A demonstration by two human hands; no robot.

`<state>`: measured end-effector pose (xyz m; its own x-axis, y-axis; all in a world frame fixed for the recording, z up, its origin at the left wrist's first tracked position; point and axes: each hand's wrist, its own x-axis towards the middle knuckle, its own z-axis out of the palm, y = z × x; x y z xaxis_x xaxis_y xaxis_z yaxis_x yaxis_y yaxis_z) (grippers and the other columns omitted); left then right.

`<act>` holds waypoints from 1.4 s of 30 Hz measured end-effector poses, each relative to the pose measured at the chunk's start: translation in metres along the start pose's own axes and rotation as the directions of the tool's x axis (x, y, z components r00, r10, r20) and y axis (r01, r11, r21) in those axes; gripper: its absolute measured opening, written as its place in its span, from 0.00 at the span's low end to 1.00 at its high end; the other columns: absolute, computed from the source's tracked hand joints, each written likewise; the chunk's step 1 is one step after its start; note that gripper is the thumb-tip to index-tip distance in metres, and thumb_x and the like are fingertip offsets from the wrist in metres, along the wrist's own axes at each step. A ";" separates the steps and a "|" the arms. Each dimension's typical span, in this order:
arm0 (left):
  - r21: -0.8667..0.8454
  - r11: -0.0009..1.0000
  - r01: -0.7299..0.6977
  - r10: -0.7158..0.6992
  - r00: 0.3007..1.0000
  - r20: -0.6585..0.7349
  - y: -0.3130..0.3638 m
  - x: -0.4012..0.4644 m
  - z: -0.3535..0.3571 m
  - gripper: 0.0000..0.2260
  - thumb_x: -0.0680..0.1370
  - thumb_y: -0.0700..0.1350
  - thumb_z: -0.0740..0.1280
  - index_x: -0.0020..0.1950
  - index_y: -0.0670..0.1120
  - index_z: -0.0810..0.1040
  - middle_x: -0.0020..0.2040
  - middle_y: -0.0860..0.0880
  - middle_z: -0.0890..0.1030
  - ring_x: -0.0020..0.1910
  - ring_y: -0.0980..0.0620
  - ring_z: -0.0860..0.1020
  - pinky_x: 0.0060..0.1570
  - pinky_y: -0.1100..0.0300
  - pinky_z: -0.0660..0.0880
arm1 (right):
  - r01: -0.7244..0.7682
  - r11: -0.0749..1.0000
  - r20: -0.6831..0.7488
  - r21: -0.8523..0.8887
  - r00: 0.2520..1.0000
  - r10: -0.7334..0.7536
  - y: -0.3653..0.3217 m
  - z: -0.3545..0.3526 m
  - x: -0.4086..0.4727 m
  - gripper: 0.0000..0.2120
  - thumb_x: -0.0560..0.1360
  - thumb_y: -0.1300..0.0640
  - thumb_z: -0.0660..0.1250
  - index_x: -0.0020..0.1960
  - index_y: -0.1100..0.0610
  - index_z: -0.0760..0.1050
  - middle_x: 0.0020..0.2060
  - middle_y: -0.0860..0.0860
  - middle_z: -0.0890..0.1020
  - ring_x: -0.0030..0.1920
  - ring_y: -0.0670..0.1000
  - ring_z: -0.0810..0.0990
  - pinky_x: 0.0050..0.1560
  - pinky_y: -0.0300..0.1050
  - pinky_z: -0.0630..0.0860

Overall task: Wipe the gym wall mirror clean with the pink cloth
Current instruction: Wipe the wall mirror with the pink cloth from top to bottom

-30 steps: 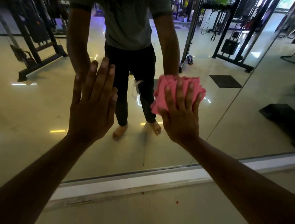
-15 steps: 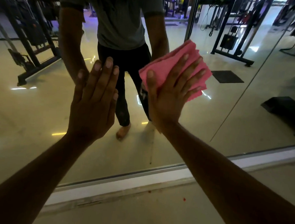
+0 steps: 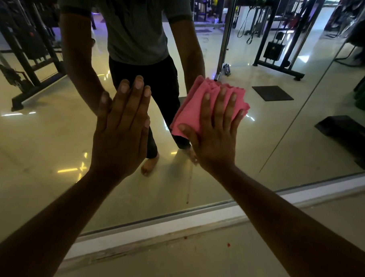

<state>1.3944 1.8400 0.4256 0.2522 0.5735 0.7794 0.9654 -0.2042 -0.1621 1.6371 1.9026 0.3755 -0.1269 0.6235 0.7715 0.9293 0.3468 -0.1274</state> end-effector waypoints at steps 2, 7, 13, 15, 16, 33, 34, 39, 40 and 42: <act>-0.006 1.000 -0.002 0.002 1.000 0.009 -0.001 0.000 0.000 0.28 0.91 0.48 0.56 0.89 0.44 0.52 0.89 0.43 0.52 0.88 0.41 0.51 0.84 0.35 0.54 | -0.145 0.985 -0.085 0.097 0.984 0.154 -0.005 -0.004 0.015 0.43 0.86 0.31 0.54 0.87 0.58 0.45 0.87 0.67 0.51 0.87 0.71 0.48 0.82 0.79 0.49; -0.009 1.000 -0.006 0.006 1.000 0.005 -0.001 -0.001 0.002 0.27 0.91 0.48 0.55 0.89 0.44 0.51 0.89 0.43 0.50 0.88 0.41 0.50 0.85 0.36 0.53 | -0.247 0.957 -0.117 0.155 0.957 0.266 -0.040 -0.002 0.030 0.43 0.86 0.31 0.51 0.87 0.59 0.43 0.87 0.67 0.50 0.87 0.73 0.47 0.83 0.78 0.46; -0.020 1.000 -0.009 0.009 1.000 0.000 -0.002 -0.003 0.002 0.28 0.91 0.48 0.55 0.89 0.44 0.51 0.89 0.42 0.51 0.88 0.40 0.51 0.84 0.35 0.53 | 0.123 0.992 0.012 -0.029 0.992 -0.122 0.031 -0.007 0.004 0.41 0.87 0.33 0.57 0.88 0.57 0.46 0.87 0.67 0.54 0.86 0.72 0.50 0.81 0.80 0.51; -0.025 1.000 0.003 -0.004 1.000 -0.012 0.007 -0.003 0.005 0.27 0.91 0.48 0.56 0.89 0.46 0.51 0.88 0.42 0.50 0.88 0.37 0.52 0.84 0.33 0.52 | -0.052 0.998 -0.078 0.022 0.996 0.054 0.015 -0.006 0.020 0.41 0.87 0.36 0.58 0.87 0.58 0.45 0.86 0.68 0.53 0.87 0.72 0.49 0.82 0.79 0.50; -0.025 0.999 0.030 -0.031 0.999 -0.011 0.013 -0.002 0.007 0.27 0.91 0.48 0.56 0.90 0.47 0.51 0.88 0.42 0.49 0.87 0.36 0.51 0.84 0.33 0.51 | -0.106 0.994 -0.100 0.029 0.989 0.109 0.005 -0.003 0.024 0.41 0.87 0.35 0.58 0.87 0.58 0.45 0.86 0.68 0.52 0.86 0.73 0.49 0.82 0.79 0.50; 0.000 0.989 0.147 -0.147 0.989 -0.019 0.067 0.007 0.028 0.28 0.90 0.50 0.60 0.88 0.45 0.57 0.87 0.38 0.49 0.87 0.33 0.52 0.82 0.29 0.52 | 0.365 0.930 0.060 0.036 0.928 -0.367 0.064 0.013 -0.027 0.40 0.88 0.37 0.60 0.89 0.49 0.43 0.88 0.58 0.48 0.87 0.70 0.46 0.84 0.76 0.40; 0.007 0.988 0.155 -0.155 0.988 -0.025 0.069 0.008 0.029 0.28 0.90 0.50 0.60 0.88 0.45 0.57 0.87 0.38 0.50 0.87 0.32 0.52 0.82 0.28 0.53 | 0.403 0.915 0.083 0.012 0.912 -0.402 0.084 0.017 -0.041 0.41 0.88 0.38 0.63 0.89 0.47 0.42 0.88 0.57 0.49 0.88 0.68 0.47 0.84 0.76 0.42; 0.032 0.982 0.185 -0.184 0.982 -0.040 0.071 0.007 0.031 0.27 0.90 0.50 0.61 0.87 0.43 0.60 0.87 0.35 0.55 0.87 0.33 0.50 0.82 0.28 0.53 | 0.095 0.993 0.031 0.069 0.995 -0.097 0.097 0.004 -0.021 0.43 0.87 0.35 0.61 0.89 0.53 0.41 0.88 0.60 0.45 0.87 0.71 0.45 0.82 0.80 0.48; 0.032 0.982 0.188 -0.187 0.982 -0.033 0.071 0.007 0.032 0.27 0.90 0.49 0.61 0.87 0.43 0.60 0.86 0.33 0.56 0.86 0.32 0.51 0.82 0.28 0.53 | 0.034 0.995 0.003 0.098 0.999 -0.035 0.081 0.002 -0.006 0.44 0.87 0.34 0.60 0.88 0.55 0.41 0.87 0.62 0.44 0.86 0.73 0.45 0.82 0.81 0.47; 0.043 0.980 0.196 -0.195 0.980 -0.023 0.073 0.008 0.032 0.27 0.90 0.49 0.61 0.87 0.42 0.61 0.86 0.32 0.57 0.86 0.29 0.53 0.82 0.28 0.52 | -0.002 0.994 -0.029 0.114 1.000 0.006 0.052 0.003 0.012 0.44 0.87 0.32 0.58 0.88 0.57 0.42 0.87 0.64 0.44 0.85 0.76 0.44 0.81 0.82 0.44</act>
<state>1.4686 1.8555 0.4008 0.0571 0.5840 0.8098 0.9981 -0.0532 -0.0321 1.6827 1.9302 0.3768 -0.1115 0.6047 0.7886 0.8841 0.4227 -0.1991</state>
